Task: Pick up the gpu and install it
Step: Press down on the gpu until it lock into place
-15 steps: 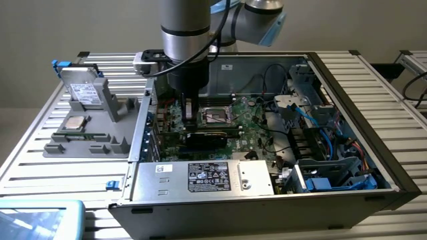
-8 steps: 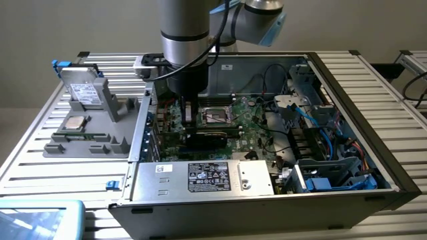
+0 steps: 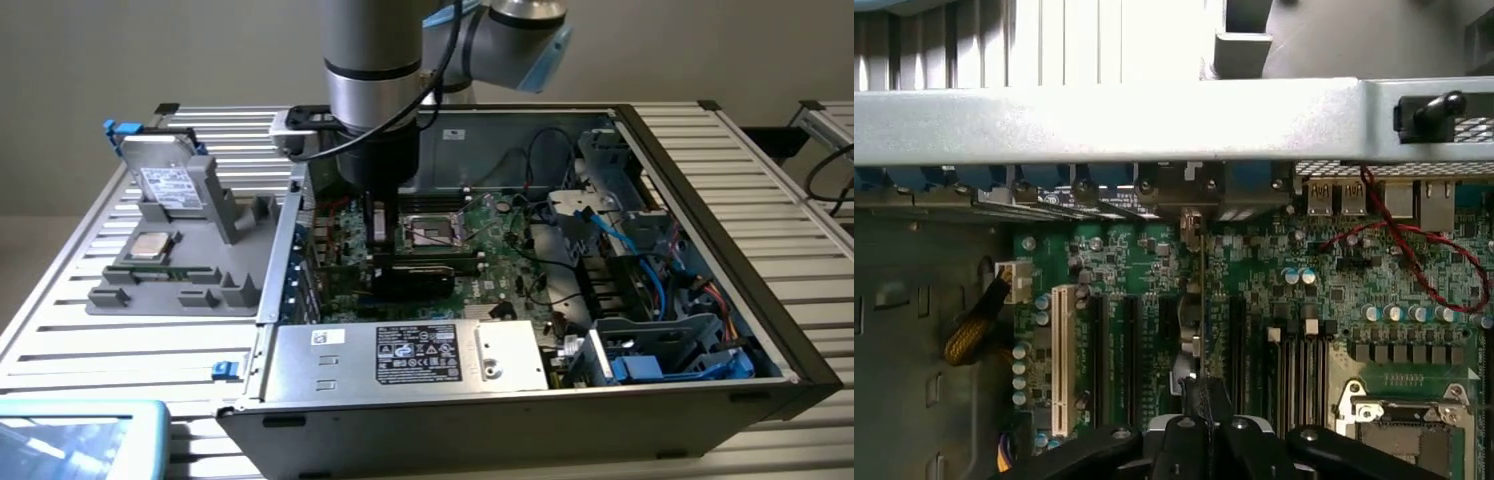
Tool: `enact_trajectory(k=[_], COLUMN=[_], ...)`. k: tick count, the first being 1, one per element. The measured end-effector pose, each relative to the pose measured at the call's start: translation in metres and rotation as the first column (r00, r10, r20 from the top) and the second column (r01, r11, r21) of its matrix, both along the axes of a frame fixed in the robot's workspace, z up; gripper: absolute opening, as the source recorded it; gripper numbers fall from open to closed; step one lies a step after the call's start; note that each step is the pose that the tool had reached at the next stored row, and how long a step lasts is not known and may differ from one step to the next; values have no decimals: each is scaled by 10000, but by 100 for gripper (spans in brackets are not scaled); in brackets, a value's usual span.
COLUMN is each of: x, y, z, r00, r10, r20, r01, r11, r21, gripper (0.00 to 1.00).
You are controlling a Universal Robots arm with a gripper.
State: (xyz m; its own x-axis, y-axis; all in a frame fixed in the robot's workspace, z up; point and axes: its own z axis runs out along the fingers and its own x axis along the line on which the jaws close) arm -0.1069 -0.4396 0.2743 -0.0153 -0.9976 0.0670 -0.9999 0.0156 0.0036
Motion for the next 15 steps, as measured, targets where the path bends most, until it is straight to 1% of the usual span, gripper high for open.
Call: enact_trajectory(k=[1, 2, 5, 10, 12, 14, 15], x=[38, 81, 186, 191, 191, 192, 191], y=[-2, -1, -3, -4, -5, -5, -3], z=[28, 33, 28, -59, -91, -98, -80], r00=[10000, 10000, 10000, 9999, 9999, 9999, 9999], r10=[2, 2, 2, 3, 3, 6, 3], r20=[-7, -14, -62, -116, -136, -161, -171], r01=[-2, -2, -2, -3, -3, -6, -3], r11=[10000, 10000, 10000, 10000, 10000, 10000, 10000], r21=[-3, -1, -1, -1, -9, -12, 7], gripper=[12, 12, 12, 12, 12, 12, 12])
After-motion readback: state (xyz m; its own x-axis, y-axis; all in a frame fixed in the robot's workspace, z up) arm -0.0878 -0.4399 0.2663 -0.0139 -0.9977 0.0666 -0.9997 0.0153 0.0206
